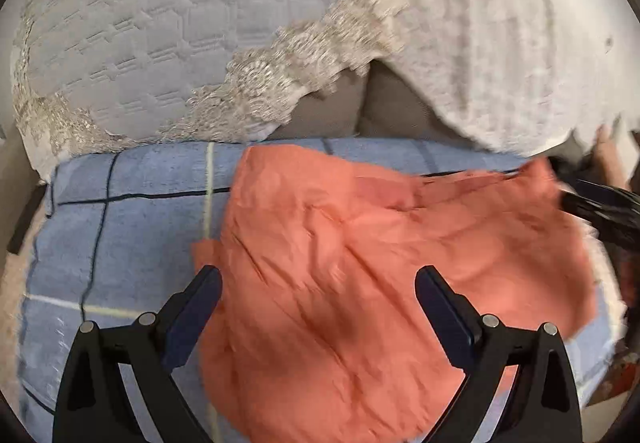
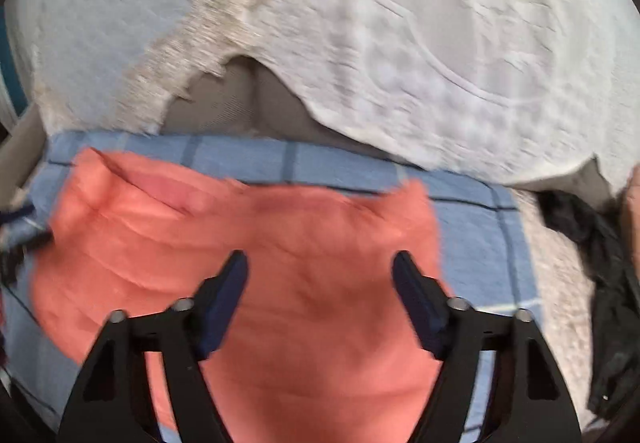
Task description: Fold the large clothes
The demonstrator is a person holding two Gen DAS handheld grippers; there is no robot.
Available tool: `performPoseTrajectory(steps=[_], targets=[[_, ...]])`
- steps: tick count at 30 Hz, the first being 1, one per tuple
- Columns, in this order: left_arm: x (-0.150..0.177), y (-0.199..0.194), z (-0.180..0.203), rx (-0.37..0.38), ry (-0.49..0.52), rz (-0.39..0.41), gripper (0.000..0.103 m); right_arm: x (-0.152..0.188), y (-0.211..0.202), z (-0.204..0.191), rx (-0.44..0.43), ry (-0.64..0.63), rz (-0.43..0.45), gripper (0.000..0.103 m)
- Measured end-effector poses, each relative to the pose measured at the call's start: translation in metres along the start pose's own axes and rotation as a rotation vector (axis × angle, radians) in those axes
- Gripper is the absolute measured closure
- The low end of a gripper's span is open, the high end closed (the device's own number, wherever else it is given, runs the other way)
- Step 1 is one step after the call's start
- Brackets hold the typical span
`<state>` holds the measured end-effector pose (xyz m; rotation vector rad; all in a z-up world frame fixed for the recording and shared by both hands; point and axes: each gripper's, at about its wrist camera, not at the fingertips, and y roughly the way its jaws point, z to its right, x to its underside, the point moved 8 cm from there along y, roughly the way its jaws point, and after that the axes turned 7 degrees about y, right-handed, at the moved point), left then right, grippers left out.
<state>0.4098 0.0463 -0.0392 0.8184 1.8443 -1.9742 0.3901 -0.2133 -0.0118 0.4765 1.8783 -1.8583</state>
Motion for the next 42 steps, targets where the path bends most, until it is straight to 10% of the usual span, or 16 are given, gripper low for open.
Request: performPoseTrajectory(steps=[8,19,23,27,33,42], targets=[[-0.003,0.05,-0.025,-0.102,0.002,-0.084,0.006,0.028,0.055,0.056,0.057,0.144,-0.108,0.086],[0.01,0.08,-0.051,-0.057,-0.108,-0.143,0.004,0.022,0.06,0.055,0.095,0.086,-0.092,0.084],[0.012,0.061,-0.055,-0.031,-0.121,-0.088,0.004,-0.006,0.024,0.01,-0.086,-0.014,-0.002,0.081],[0.01,0.053,-0.061,-0.008,-0.162,-0.058,0.004,-0.029,0.007,-0.066,-0.363,-0.138,0.039,0.041],[0.009,0.031,-0.065,0.005,-0.152,0.003,0.004,-0.021,0.064,-0.144,-0.522,-0.348,-0.164,0.041],[0.012,0.049,-0.068,-0.009,-0.125,-0.057,0.004,-0.001,0.099,-0.163,-0.616,-0.414,-0.364,0.045]])
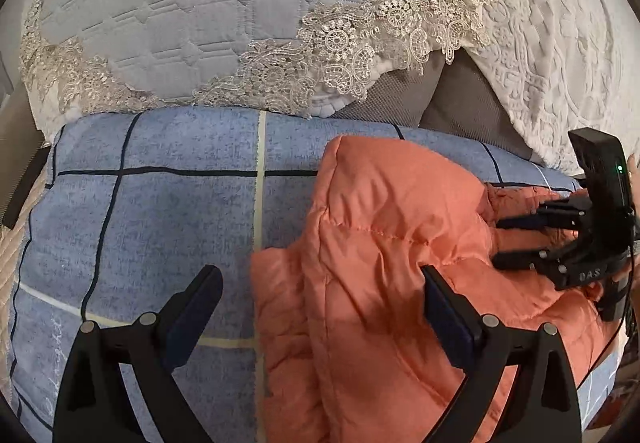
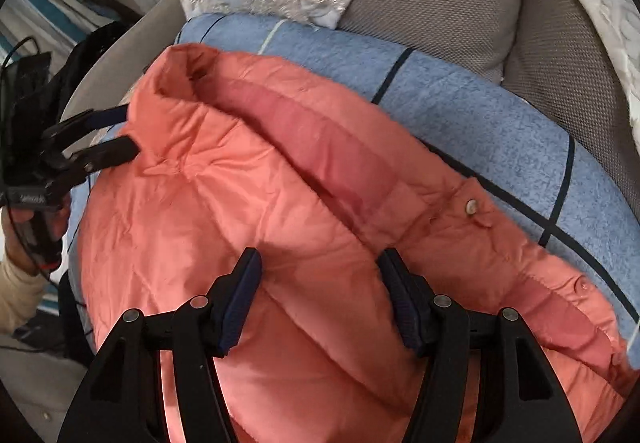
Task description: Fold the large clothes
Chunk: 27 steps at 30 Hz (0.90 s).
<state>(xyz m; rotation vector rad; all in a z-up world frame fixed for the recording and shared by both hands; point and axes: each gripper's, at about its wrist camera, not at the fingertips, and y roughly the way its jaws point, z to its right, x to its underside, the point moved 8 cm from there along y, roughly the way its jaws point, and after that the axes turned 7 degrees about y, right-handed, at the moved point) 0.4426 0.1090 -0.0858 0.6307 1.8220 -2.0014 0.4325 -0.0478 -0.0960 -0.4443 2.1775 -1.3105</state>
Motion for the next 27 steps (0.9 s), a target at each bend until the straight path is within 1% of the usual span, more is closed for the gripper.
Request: performPoseTrajectory(steps=[1,2,3,5,6,8,10,12,13,14,15,16,17,19,20,21,22,23,24,25,27], targets=[[-0.001,0.001,0.0,0.0,-0.005,-0.002,0.004,0.002,-0.001,0.0,0.025,-0.003,-0.01,0.055],[-0.001,0.004,0.0,-0.002,-0.003,-0.009,0.004,0.003,-0.002,-0.001,0.038,-0.003,-0.011,0.083],[-0.001,0.006,0.0,-0.003,0.003,-0.016,0.004,0.003,-0.008,-0.002,0.028,-0.002,0.011,0.091],[-0.001,0.004,0.001,-0.002,-0.001,-0.005,0.004,0.003,-0.018,-0.006,0.023,0.0,0.04,0.097],[-0.001,0.003,0.001,-0.002,0.002,-0.002,0.004,0.003,-0.027,-0.009,0.015,-0.014,0.074,0.098],[-0.002,-0.001,0.001,-0.01,0.001,0.016,0.004,0.002,-0.039,-0.009,0.024,-0.017,0.11,0.098],[-0.003,-0.004,0.002,-0.015,0.014,0.028,0.004,-0.003,-0.055,-0.004,0.013,0.02,0.171,0.098],[-0.004,-0.005,0.002,-0.025,0.017,0.022,0.004,-0.011,-0.066,-0.004,0.029,0.032,0.216,0.099],[-0.004,-0.005,0.002,-0.025,0.021,0.022,0.004,-0.015,-0.071,-0.004,0.083,0.023,0.233,0.099],[-0.004,-0.008,0.001,-0.033,0.013,0.028,0.004,-0.019,-0.074,-0.005,0.159,-0.01,0.26,0.1],[-0.005,-0.013,0.003,-0.022,0.007,0.041,0.004,-0.023,-0.074,-0.002,0.201,-0.017,0.272,0.102],[-0.006,-0.016,0.006,0.001,0.011,0.053,0.004,-0.026,-0.068,0.002,0.247,-0.01,0.262,0.103],[-0.007,-0.016,0.007,-0.002,0.013,0.057,0.004,-0.03,-0.06,0.008,0.288,0.005,0.247,0.103],[-0.005,-0.009,0.004,-0.062,0.025,0.026,0.004,-0.038,-0.036,0.029,0.426,0.062,0.202,0.103],[-0.004,-0.004,0.003,-0.074,0.027,0.008,0.004,-0.04,-0.026,0.038,0.494,0.065,0.181,0.103],[-0.002,0.0,0.002,-0.071,0.022,-0.009,0.004,-0.039,-0.009,0.044,0.474,0.085,0.137,0.103],[-0.002,0.004,0.002,-0.059,0.021,-0.014,0.004,-0.037,-0.002,0.047,0.458,0.104,0.12,0.103],[-0.001,0.009,0.001,-0.063,0.02,-0.023,0.004,-0.037,0.001,0.051,0.471,0.127,0.125,0.103],[0.002,0.015,-0.001,-0.083,0.022,-0.05,0.004,-0.038,0.0,0.052,0.463,0.146,0.135,0.103],[0.003,0.019,-0.002,-0.082,0.025,-0.061,0.004,-0.038,-0.003,0.052,0.453,0.158,0.142,0.103],[0.003,0.024,-0.003,-0.075,0.021,-0.075,0.004,-0.039,-0.021,0.051,0.487,0.16,0.177,0.103]])
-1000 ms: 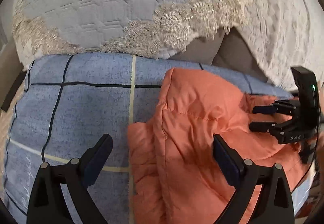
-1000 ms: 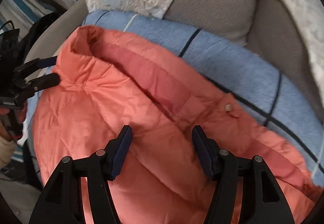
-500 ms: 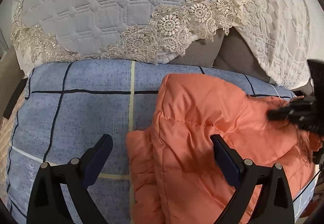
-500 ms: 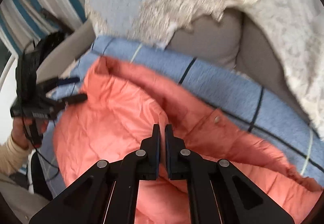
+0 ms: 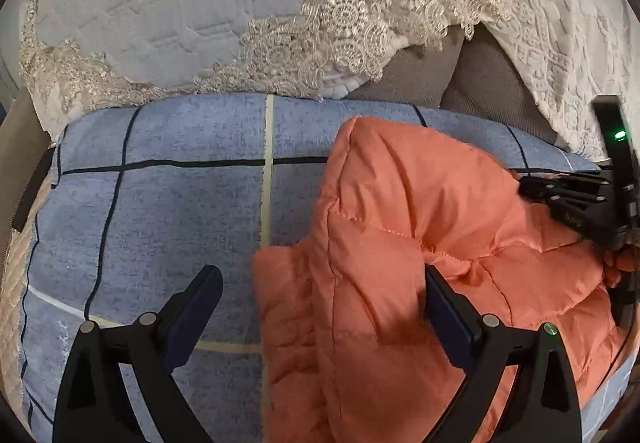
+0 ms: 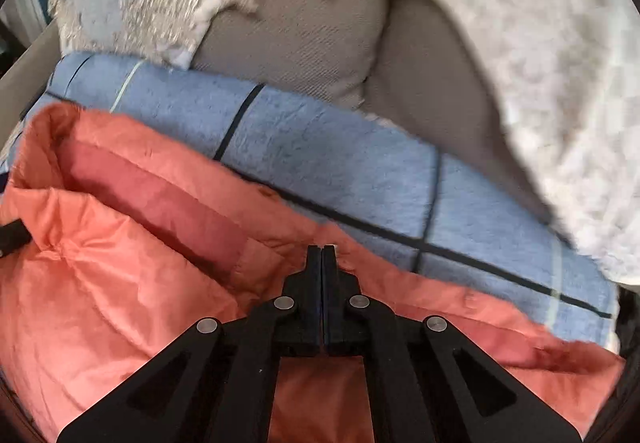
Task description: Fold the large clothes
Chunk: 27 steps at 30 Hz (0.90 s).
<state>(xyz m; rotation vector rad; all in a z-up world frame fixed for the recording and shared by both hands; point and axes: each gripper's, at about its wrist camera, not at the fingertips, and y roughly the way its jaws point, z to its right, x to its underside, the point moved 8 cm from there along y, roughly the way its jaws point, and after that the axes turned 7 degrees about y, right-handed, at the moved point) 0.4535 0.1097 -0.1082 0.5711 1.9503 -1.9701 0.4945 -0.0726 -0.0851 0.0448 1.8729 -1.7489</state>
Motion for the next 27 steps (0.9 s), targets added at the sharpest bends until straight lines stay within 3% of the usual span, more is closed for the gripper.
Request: performPoseTrajectory(steps=[4,6,10,12,15,18,23,27], targets=[[-0.002,0.006,-0.007,0.031,-0.041,-0.012,0.004,0.001,-0.058,0.012,-0.008,0.02,0.109,0.102],[-0.001,0.009,-0.008,0.044,-0.051,-0.014,0.004,0.014,-0.089,0.007,-0.047,-0.009,0.14,0.096],[-0.001,0.013,-0.011,0.055,-0.067,-0.031,0.002,0.048,-0.109,-0.009,-0.093,-0.054,0.129,0.09],[-0.003,0.011,-0.01,0.039,-0.053,-0.022,0.002,0.057,-0.103,-0.039,-0.173,-0.09,0.136,0.09],[-0.007,0.013,-0.007,0.027,-0.044,-0.017,0.002,0.071,-0.083,-0.083,-0.289,-0.145,0.079,0.09],[-0.007,0.017,-0.008,0.041,-0.068,-0.021,0.002,0.072,-0.052,-0.103,-0.212,-0.217,0.014,0.09],[-0.012,0.021,-0.008,0.038,-0.043,-0.02,0.002,0.054,-0.006,-0.08,-0.126,-0.087,-0.068,0.09],[-0.017,0.016,-0.007,0.044,-0.053,0.003,0.003,0.044,0.014,-0.068,-0.108,-0.026,-0.114,0.091]])
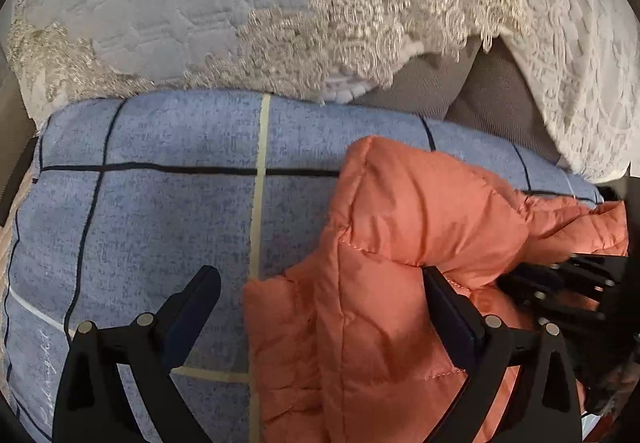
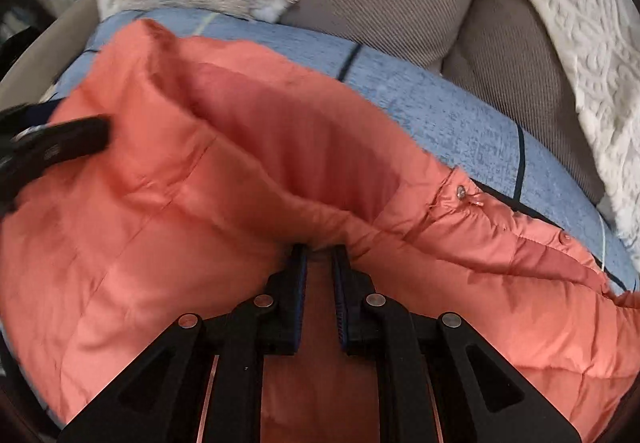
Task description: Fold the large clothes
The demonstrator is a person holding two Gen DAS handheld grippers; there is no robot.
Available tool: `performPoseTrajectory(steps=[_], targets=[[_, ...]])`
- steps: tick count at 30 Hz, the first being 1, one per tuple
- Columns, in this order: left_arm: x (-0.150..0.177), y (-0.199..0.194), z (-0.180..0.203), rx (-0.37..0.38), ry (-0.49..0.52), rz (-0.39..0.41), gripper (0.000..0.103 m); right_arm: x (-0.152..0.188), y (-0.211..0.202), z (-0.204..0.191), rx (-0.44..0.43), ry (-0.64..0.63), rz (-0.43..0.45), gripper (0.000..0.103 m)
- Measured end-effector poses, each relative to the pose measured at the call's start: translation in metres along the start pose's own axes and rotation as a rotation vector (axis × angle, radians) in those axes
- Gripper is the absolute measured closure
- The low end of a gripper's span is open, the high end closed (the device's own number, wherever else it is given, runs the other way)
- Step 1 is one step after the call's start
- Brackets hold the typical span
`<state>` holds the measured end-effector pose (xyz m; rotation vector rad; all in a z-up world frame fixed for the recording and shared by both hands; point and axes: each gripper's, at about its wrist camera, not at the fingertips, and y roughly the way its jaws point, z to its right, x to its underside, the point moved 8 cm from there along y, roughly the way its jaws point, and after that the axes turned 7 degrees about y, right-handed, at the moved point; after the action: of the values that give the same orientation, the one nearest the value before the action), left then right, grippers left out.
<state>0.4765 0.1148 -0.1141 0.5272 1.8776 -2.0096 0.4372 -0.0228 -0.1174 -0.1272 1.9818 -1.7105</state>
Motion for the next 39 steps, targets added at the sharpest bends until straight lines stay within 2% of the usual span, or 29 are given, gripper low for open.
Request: performPoseTrajectory(steps=[3,6,8,11,13,14,16,18,20,22,24,26,30,33,37,39], targets=[[0.0,-0.013,0.004,0.022,0.006,0.026,0.003,-0.007,0.009,0.011,-0.018,0.096,-0.037,0.091],[0.007,-0.034,0.009,0.04,0.02,0.04,0.004,-0.011,0.014,0.017,0.0,0.132,-0.053,0.092],[0.015,-0.049,0.021,0.08,0.03,0.053,0.004,-0.012,0.012,0.017,0.01,0.144,-0.047,0.092],[0.024,-0.061,0.042,0.107,0.098,0.046,0.004,-0.009,-0.011,0.019,-0.015,0.178,-0.004,0.092],[0.03,-0.055,0.05,0.078,0.134,0.02,0.004,-0.001,-0.051,0.028,-0.085,0.21,0.087,0.091],[0.032,-0.049,0.051,0.056,0.143,-0.005,0.004,0.006,-0.068,0.035,-0.086,0.221,0.122,0.09],[0.038,-0.034,0.045,-0.001,0.135,-0.063,0.006,0.026,-0.109,0.06,-0.033,0.242,0.203,0.089],[0.036,-0.035,0.043,0.008,0.115,-0.045,0.006,0.059,-0.143,0.087,0.066,0.222,0.277,0.089],[0.034,-0.034,0.04,0.005,0.095,-0.042,0.006,0.092,-0.157,0.106,0.147,0.183,0.281,0.089],[0.035,-0.032,0.037,0.008,0.082,-0.033,0.006,0.124,-0.151,0.126,0.214,0.215,0.264,0.089],[0.037,-0.027,0.036,-0.009,0.092,-0.026,0.006,0.145,-0.133,0.139,0.195,0.267,0.243,0.089],[0.042,-0.019,0.037,-0.032,0.091,-0.029,0.003,0.157,-0.122,0.144,0.204,0.288,0.258,0.089],[0.048,-0.006,0.031,-0.022,0.057,-0.073,0.0,0.162,-0.099,0.149,0.186,0.37,0.267,0.089],[0.051,0.0,0.029,-0.011,0.041,-0.086,0.0,0.166,-0.084,0.146,0.194,0.382,0.262,0.09],[0.052,0.005,0.033,-0.04,0.068,-0.062,0.0,0.17,-0.079,0.15,0.129,0.431,0.273,0.092],[0.051,0.01,0.036,-0.048,0.076,-0.054,0.0,0.173,-0.078,0.15,0.13,0.432,0.279,0.092]])
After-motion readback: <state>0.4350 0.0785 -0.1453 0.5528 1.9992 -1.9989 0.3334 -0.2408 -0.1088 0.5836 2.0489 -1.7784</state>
